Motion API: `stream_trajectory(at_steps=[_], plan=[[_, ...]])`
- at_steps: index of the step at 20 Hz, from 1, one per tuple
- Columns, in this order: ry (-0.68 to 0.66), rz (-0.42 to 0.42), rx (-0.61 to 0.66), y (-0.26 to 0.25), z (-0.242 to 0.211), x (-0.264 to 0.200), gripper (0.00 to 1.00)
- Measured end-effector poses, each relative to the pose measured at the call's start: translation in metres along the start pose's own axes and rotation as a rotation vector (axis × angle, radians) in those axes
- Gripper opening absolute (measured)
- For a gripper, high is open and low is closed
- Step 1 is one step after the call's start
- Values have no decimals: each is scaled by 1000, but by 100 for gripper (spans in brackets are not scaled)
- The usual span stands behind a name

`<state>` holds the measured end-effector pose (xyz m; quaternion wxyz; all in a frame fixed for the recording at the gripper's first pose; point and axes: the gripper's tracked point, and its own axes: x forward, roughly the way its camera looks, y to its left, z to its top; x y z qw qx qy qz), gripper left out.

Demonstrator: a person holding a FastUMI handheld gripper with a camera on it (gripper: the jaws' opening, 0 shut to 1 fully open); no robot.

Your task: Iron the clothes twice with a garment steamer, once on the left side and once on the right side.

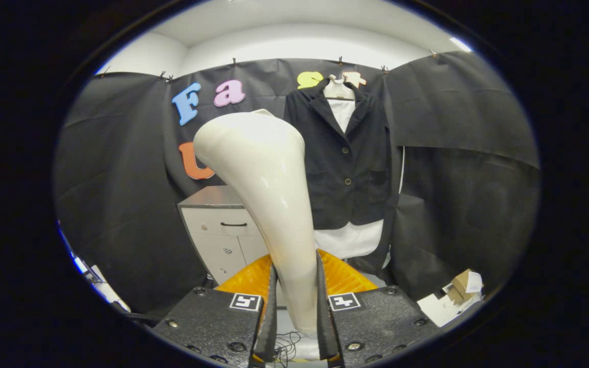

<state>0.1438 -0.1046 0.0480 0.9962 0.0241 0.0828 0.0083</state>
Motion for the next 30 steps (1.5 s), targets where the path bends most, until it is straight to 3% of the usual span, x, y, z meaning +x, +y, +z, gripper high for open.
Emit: stream_trajectory(at_steps=[30], plan=[[9, 24, -29, 5, -1, -8, 35]])
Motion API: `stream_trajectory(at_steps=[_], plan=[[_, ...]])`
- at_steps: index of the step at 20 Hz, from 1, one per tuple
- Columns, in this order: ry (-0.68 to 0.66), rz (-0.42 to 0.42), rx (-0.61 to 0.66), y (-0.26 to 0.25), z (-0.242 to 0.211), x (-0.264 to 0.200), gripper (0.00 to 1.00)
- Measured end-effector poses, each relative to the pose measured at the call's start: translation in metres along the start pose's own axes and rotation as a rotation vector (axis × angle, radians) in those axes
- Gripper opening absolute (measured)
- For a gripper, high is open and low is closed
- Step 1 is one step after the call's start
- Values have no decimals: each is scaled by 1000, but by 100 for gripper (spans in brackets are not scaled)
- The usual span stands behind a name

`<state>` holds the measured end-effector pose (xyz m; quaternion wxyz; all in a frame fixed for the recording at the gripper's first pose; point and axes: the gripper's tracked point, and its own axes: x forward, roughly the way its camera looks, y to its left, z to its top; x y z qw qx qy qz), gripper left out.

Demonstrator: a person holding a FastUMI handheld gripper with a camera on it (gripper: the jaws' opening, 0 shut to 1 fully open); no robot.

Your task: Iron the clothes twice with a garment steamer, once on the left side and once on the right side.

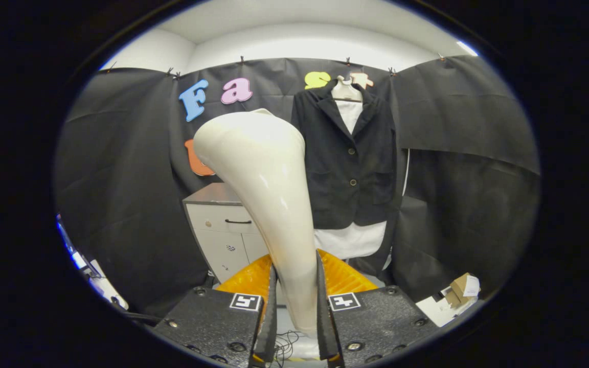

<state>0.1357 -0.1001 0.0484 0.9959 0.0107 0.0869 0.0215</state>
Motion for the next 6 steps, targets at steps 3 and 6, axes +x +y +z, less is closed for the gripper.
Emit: stream_trajectory(at_steps=[3, 6], plan=[[0, 0, 2, 0, 1, 0, 35], [1, 0, 0, 0, 0, 1, 35]])
